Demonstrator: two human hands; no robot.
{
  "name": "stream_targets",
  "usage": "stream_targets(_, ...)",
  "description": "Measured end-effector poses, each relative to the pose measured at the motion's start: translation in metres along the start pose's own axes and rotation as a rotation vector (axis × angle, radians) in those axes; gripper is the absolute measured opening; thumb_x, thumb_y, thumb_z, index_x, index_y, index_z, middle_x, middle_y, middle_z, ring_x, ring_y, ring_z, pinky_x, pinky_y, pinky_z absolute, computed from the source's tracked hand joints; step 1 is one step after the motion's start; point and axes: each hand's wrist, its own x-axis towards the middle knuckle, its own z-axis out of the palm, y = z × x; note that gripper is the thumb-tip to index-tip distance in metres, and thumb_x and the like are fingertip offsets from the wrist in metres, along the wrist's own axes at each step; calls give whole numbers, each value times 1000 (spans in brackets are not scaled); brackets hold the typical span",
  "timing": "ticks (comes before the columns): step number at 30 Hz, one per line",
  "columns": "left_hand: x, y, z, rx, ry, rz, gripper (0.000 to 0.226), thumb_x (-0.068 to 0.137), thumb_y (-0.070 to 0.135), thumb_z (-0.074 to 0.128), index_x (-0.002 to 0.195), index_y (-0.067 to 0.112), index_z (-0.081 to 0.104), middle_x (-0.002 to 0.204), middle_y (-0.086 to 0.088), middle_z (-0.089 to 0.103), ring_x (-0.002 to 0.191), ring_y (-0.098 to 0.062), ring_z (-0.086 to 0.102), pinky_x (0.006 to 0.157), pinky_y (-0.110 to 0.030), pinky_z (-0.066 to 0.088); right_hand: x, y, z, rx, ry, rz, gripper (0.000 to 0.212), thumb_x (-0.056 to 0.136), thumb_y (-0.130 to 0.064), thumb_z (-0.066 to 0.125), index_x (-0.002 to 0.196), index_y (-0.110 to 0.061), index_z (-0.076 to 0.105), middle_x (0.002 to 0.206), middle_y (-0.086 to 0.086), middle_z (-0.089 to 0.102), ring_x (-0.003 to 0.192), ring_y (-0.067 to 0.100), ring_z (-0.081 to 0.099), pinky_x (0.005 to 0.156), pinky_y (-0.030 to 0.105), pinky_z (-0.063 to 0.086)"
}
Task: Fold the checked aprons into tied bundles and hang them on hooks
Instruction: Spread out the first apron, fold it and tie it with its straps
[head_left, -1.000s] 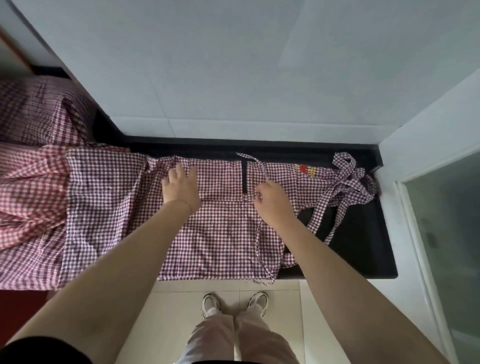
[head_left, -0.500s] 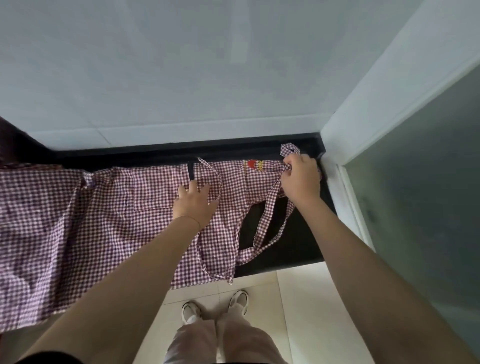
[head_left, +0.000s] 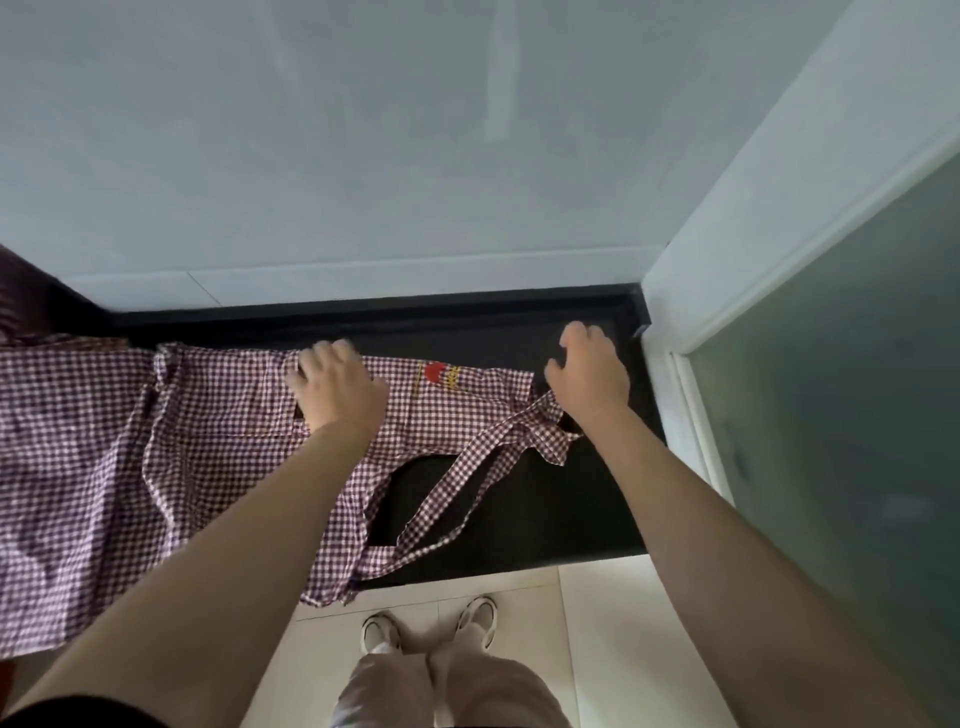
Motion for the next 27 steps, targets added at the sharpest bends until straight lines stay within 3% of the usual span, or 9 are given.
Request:
stream_targets(2, -8, 23, 0, -88, 33, 268, 46, 91, 35, 58, 130, 13, 46, 126, -11, 51, 117, -29, 48, 100, -46, 43, 3, -5, 9, 47, -49, -136, 36, 95, -22, 63, 130, -14, 55, 130, 6, 57, 118, 23, 54, 95, 37, 50)
stream_targets(4, -18, 41, 7, -93, -104, 412, 58, 92, 42, 61, 142, 22, 39, 140, -8, 45, 127, -29, 44, 105, -49, 42, 4, -15, 16, 54, -135, -186, 40, 97, -24, 62, 136, -15, 55, 136, 5, 58, 124, 23, 54, 106, 39, 43)
stream_targets(7, -24, 45, 17, -54, -311, 342, 81, 88, 55, 63, 153, 30, 22, 157, -7, 24, 140, -36, 29, 109, -57, 37, 6, -21, 27, -63, -284, -82, 42, 98, -36, 61, 134, -15, 55, 133, 5, 60, 124, 26, 55, 113, 48, 32)
stream_targets(10, -23, 36, 21, -84, -315, 316, 93, 83, 58, 68, 155, 32, 14, 159, -6, 21, 143, -36, 25, 110, -60, 34, 13, -15, 26, -90, -389, 41, 25, 99, -31, 58, 117, -14, 61, 118, 5, 65, 114, 27, 60, 114, 51, 31)
stream_targets(15, -15, 32, 21, -82, -345, 282, 104, 78, 62, 71, 156, 32, 9, 162, -8, 14, 147, -37, 17, 112, -62, 31, 31, -5, 4, 163, 62, 151, 15, 103, -27, 52, 107, -14, 56, 96, 3, 62, 92, 24, 64, 94, 49, 51)
stream_targets(19, -12, 34, 21, -30, -364, 273, 101, 81, 68, 64, 157, 35, 6, 164, -11, 4, 149, -41, 8, 113, -65, 27, 27, 6, -3, 85, -501, -77, 38, 85, -51, 71, 109, -25, 57, 101, -10, 59, 99, 16, 59, 98, 44, 45)
stream_targets(21, -12, 34, 21, 3, -378, 279, 98, 82, 72, 59, 157, 39, 5, 165, -12, -1, 149, -44, 4, 113, -65, 27, 20, 9, -4, -145, -639, -163, 33, 85, -41, 74, 109, -25, 57, 106, -7, 60, 102, 17, 58, 100, 45, 41)
stream_targets(23, -11, 35, 21, 22, -389, 278, 97, 83, 72, 57, 157, 41, 2, 165, -13, -3, 149, -45, 2, 113, -65, 26, 19, 14, -6, -218, -618, -145, 13, 92, -24, 66, 104, -24, 63, 108, 0, 66, 96, 20, 62, 92, 38, 50)
stream_targets(27, -7, 33, 16, 0, -416, 224, 97, 86, 70, 56, 157, 39, -2, 165, -14, -5, 149, -47, 0, 114, -64, 25, 21, 33, -24, -8, -283, 151, 22, 97, -9, 51, 110, -13, 68, 106, 7, 67, 88, 23, 61, 74, 34, 51)
